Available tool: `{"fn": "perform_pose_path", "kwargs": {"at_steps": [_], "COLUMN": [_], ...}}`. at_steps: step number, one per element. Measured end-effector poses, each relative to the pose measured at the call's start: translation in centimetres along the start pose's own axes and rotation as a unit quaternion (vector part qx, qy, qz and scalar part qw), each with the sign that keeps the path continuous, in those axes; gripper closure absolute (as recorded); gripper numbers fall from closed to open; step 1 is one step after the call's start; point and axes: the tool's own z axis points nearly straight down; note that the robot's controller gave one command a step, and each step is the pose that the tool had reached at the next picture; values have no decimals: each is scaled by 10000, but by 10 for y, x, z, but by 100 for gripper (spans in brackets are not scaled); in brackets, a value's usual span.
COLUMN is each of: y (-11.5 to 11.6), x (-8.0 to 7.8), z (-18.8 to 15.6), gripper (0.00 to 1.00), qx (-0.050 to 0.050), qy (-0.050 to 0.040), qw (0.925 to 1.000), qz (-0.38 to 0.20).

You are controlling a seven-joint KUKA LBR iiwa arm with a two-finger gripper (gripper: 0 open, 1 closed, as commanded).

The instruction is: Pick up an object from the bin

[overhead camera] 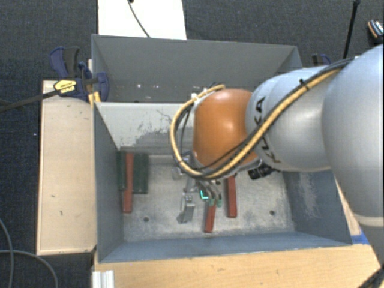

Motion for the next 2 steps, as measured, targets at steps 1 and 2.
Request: {"fn": "perform_pose_path", "kwargs": {"at_steps": [1, 2], "y": [-62, -134], "x": [6, -24], "z": [60, 27], "gripper": [0, 0], "qx": [11, 23], "qy": [-16, -70], "qw": [9933, 9958], "qz": [-1157, -913]}}
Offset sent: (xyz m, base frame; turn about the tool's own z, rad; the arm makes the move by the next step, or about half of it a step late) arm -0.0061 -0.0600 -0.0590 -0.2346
